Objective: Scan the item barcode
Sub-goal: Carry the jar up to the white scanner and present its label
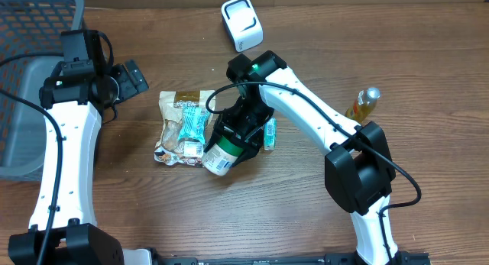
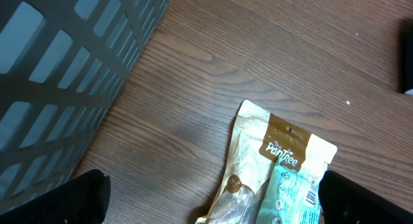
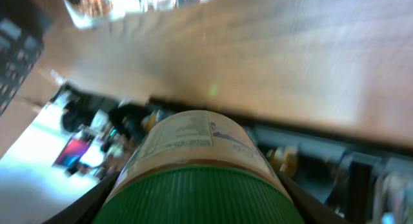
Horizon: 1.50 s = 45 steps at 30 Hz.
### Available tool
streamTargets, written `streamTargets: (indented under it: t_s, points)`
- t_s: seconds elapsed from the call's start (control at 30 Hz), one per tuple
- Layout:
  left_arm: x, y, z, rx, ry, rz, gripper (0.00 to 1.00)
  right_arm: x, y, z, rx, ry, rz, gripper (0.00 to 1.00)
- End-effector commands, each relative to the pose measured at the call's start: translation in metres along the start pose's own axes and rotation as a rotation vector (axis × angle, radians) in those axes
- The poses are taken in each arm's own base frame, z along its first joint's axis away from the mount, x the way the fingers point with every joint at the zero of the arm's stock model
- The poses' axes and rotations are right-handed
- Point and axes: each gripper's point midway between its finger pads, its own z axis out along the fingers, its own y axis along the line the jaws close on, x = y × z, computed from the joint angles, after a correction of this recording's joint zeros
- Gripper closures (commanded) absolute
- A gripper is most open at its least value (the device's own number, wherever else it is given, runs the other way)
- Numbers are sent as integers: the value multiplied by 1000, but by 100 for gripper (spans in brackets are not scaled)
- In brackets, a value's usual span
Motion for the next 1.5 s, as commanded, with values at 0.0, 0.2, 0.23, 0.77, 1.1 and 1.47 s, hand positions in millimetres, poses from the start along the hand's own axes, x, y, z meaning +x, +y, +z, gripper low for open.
streamTargets:
  t_s: [0.0,0.2,0.23,0.77,1.1,1.47]
  points:
    - [-5,4,0,-8,-11,-6,0,-25,-4,-26,82,-240,-78,96]
    - [-5,4,0,-8,-11,-6,0,-94,-11,-61,214,-620,-128,96]
    - [-5,4,0,-8,-11,-6,1,-102,-9,-67,205,-654,-133,96]
    - [-5,3,0,-7,-11,-5,0,-92,68,-181,-85,-796,-507,96]
    - [-5,4,0,-8,-11,-5,1,-160,63,-227,120,-1169,-484,96]
    - [-5,4,0,-8,-11,-6,0,-222,84,-224,107,-1304,-541,92]
